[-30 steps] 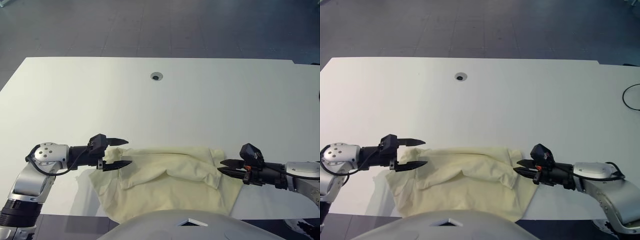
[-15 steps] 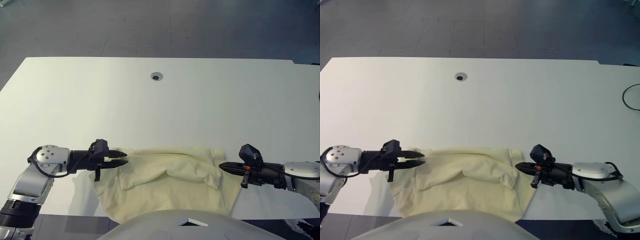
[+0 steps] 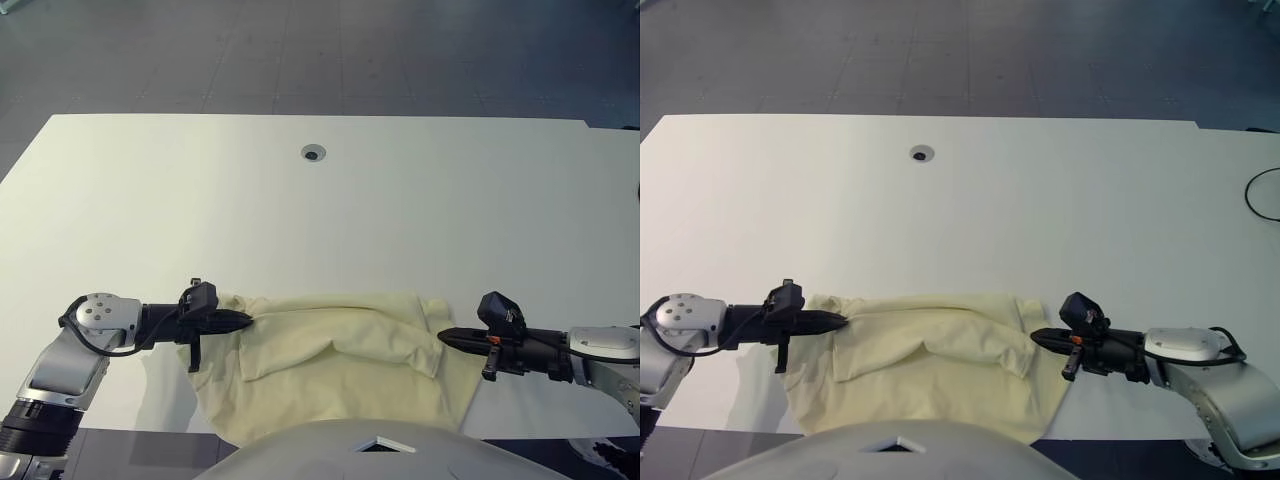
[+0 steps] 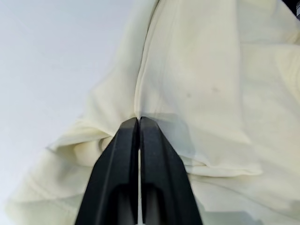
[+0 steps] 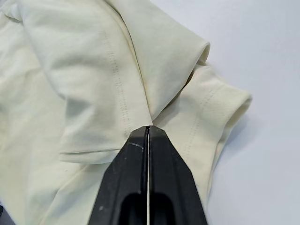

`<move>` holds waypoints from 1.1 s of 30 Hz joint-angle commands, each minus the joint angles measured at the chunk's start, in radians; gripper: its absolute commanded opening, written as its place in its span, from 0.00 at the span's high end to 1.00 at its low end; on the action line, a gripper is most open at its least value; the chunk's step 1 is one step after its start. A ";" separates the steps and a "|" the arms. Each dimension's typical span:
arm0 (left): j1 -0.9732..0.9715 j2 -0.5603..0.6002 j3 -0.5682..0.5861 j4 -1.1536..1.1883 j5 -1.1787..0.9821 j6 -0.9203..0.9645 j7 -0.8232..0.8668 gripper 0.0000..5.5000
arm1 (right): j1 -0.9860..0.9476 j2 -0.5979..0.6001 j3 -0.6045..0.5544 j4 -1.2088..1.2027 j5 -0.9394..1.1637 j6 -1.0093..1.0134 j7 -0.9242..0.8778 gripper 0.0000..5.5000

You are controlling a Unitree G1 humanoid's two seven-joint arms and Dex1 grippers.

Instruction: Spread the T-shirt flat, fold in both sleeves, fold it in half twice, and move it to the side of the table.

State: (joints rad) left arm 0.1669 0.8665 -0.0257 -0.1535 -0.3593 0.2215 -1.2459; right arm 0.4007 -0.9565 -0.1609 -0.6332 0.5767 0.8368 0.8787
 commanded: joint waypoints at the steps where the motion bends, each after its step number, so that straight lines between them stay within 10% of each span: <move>1: 0.005 0.007 0.039 -0.023 -0.033 0.015 0.004 0.99 | -0.018 -0.023 0.008 0.006 -0.010 0.002 0.007 1.00; 6: 0.034 0.012 0.083 -0.060 -0.069 0.028 0.013 0.99 | -0.041 -0.033 0.024 0.013 -0.004 0.017 0.017 1.00; 28: 0.066 0.010 0.100 -0.111 -0.083 0.050 0.022 1.00 | -0.064 -0.032 0.041 0.002 0.078 0.155 -0.011 0.38; 33: 0.066 0.008 0.101 -0.110 -0.082 0.048 0.022 1.00 | -0.057 -0.037 0.053 -0.009 0.077 0.148 -0.007 0.51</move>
State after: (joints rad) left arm 0.2331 0.8671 0.0634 -0.2528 -0.4362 0.2647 -1.2297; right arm 0.3377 -0.9771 -0.1135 -0.6250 0.6544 0.9832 0.8697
